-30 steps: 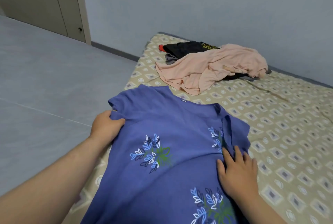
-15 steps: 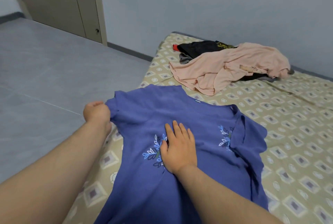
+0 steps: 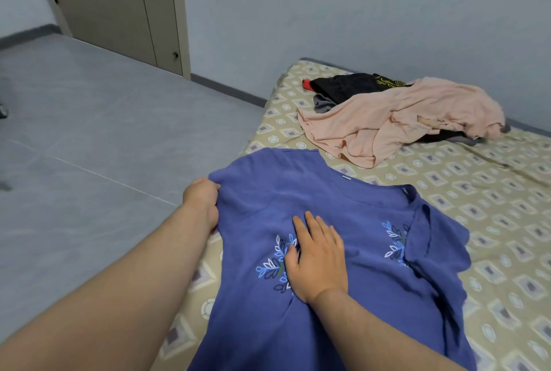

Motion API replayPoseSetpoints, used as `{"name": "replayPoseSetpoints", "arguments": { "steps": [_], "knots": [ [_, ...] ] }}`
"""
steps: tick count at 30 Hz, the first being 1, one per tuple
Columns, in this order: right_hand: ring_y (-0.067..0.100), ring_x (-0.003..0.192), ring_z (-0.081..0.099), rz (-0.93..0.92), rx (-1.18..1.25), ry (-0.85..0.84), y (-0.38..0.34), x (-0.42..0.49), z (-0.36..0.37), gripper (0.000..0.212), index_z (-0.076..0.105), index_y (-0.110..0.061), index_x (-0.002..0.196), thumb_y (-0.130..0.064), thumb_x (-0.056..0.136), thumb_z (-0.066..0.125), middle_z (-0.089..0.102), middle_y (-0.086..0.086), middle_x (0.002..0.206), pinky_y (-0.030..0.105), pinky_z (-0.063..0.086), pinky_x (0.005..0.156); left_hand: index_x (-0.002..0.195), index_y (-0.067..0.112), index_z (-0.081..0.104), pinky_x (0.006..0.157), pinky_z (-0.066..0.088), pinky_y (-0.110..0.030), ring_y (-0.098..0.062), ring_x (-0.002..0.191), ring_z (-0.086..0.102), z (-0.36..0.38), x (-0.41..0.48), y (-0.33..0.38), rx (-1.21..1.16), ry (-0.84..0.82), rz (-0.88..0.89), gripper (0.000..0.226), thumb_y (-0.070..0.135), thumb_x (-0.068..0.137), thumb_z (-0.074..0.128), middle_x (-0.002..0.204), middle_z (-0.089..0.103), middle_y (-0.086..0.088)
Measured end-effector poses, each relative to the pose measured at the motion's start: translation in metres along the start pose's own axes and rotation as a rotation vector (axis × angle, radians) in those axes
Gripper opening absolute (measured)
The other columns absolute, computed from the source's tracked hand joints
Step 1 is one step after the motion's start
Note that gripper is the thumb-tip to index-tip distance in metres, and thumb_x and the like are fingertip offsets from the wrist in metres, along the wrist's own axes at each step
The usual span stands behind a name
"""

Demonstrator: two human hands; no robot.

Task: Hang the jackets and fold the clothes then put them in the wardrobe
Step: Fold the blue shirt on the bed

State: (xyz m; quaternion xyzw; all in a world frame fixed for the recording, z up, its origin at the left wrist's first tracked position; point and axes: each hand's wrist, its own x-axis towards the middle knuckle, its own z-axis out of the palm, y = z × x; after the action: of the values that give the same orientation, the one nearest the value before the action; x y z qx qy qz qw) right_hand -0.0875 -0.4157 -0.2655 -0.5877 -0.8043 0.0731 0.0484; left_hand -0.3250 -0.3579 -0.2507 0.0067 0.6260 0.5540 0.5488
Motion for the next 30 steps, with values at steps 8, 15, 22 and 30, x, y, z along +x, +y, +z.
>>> {"name": "replayPoseSetpoints", "arguments": {
  "steps": [8,15,22,30],
  "knots": [
    [0.018,0.151,0.019,0.011,0.005,0.015,-0.002,-0.001,0.001,0.067,0.035,-0.029,0.153,-0.044,0.088,0.029,0.026,-0.002,0.163,0.035,0.002,0.123,0.116,0.005,0.068,0.087,0.040,-0.019,-0.023,0.108,0.061,0.037,-0.037,0.007,0.522,0.106,0.755,0.034,-0.001,0.089,0.048,0.119,0.068,-0.011],
    [0.020,0.150,0.022,0.019,0.026,0.025,-0.004,-0.001,-0.001,0.066,0.038,-0.027,0.152,-0.042,0.088,0.031,0.029,-0.001,0.162,0.035,0.004,0.123,0.100,0.011,0.070,0.080,0.049,-0.040,-0.034,0.099,0.061,0.037,-0.072,0.010,1.096,-0.058,1.246,0.031,0.026,0.091,0.045,0.105,0.069,-0.009],
    [0.018,0.151,0.017,0.006,0.016,0.016,-0.001,-0.001,-0.001,0.064,0.033,-0.028,0.154,-0.042,0.092,0.036,0.024,-0.002,0.164,0.035,0.001,0.123,0.133,0.025,0.050,0.101,0.045,-0.041,-0.027,0.124,0.052,-0.001,-0.041,0.001,1.180,-0.080,0.759,0.089,0.073,0.061,0.068,0.135,0.056,-0.002],
    [0.016,0.151,0.015,0.006,0.026,0.016,-0.001,0.000,0.000,0.064,0.031,-0.029,0.155,-0.043,0.093,0.035,0.022,-0.004,0.164,0.034,-0.001,0.123,0.115,0.018,0.051,0.089,0.044,-0.040,-0.035,0.113,0.053,0.023,-0.026,-0.021,1.373,0.095,0.899,0.047,0.043,0.076,0.062,0.120,0.058,-0.008]
  ]
}}
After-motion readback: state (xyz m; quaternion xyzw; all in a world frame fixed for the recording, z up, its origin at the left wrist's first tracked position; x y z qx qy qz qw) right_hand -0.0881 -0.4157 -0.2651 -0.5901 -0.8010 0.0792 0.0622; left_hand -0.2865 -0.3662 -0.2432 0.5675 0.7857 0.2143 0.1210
